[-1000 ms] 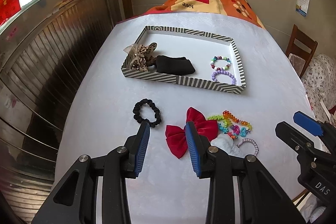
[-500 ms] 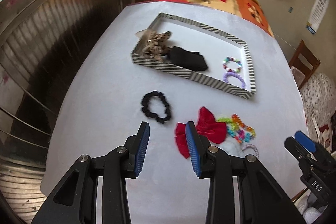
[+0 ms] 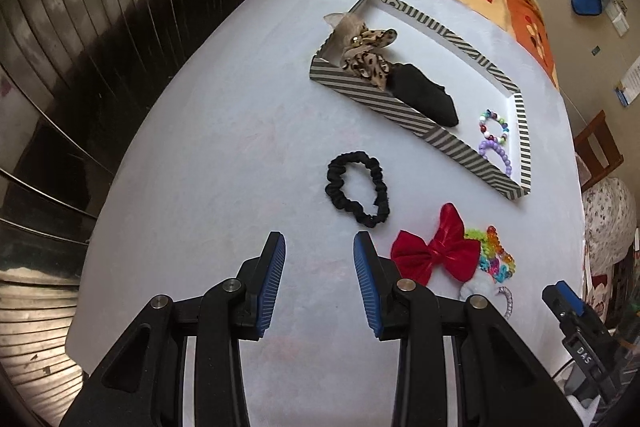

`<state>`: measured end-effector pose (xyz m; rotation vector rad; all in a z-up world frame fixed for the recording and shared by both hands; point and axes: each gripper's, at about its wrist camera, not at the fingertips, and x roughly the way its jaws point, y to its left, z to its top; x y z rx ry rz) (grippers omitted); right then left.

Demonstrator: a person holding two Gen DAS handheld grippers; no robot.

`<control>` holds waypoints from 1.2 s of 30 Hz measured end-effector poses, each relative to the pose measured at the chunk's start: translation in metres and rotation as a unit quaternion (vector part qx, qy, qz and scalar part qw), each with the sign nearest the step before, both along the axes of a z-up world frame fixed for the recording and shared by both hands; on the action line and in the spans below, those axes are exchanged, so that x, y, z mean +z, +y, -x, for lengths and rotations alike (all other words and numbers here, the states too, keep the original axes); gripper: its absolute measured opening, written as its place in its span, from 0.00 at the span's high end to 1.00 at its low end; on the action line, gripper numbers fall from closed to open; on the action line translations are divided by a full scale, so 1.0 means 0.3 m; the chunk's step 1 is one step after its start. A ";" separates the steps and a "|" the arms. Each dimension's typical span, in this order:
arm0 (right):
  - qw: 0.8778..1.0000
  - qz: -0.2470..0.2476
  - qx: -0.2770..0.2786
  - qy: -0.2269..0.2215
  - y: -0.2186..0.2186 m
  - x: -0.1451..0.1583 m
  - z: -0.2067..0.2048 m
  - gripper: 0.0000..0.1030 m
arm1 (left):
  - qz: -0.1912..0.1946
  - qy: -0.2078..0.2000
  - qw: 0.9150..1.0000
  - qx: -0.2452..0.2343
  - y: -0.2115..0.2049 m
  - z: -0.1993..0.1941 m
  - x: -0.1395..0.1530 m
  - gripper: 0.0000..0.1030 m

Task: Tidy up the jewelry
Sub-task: 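Grasp the black scrunchie with the left tool while the right tool grasps the rainbow bead bracelet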

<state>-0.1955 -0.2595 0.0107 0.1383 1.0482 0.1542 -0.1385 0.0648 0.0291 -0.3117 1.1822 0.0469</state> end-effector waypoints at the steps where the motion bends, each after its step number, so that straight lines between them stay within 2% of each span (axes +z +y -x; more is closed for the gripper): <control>1: 1.000 0.002 -0.002 0.004 -0.005 -0.011 -0.006 0.36 | 0.000 0.001 1.000 0.000 0.003 -0.005 -0.004 0.75; 6: 1.000 0.000 -0.001 0.016 -0.015 -0.061 -0.043 0.36 | 0.002 0.013 1.000 -0.001 0.011 -0.046 -0.038 0.75; 12: 0.998 0.045 0.020 0.028 0.021 -0.118 -0.123 0.41 | -0.006 0.025 1.000 -0.016 -0.006 -0.110 -0.080 0.75; 18: 0.994 0.082 0.047 0.052 0.050 -0.181 -0.181 0.41 | -0.024 0.034 0.999 -0.031 -0.029 -0.161 -0.122 0.75; 23: 0.994 0.086 0.050 0.052 0.043 -0.207 -0.202 0.42 | -0.032 0.042 0.997 -0.048 -0.040 -0.200 -0.159 0.75; 26: 0.993 0.097 0.042 0.044 0.034 -0.212 -0.215 0.53 | -0.023 0.048 0.997 -0.061 -0.044 -0.222 -0.180 0.75; 28: 0.994 0.096 0.041 0.043 0.035 -0.213 -0.226 0.55 | -0.027 0.049 0.996 -0.068 -0.051 -0.237 -0.186 0.75; 31: 0.994 0.097 0.040 0.038 0.034 -0.212 -0.237 0.65 | -0.039 0.051 0.995 -0.076 -0.064 -0.263 -0.197 0.75; 36: 0.996 0.080 0.030 0.030 0.020 -0.207 -0.257 0.86 | -0.057 0.064 0.992 -0.094 -0.093 -0.287 -0.222 0.75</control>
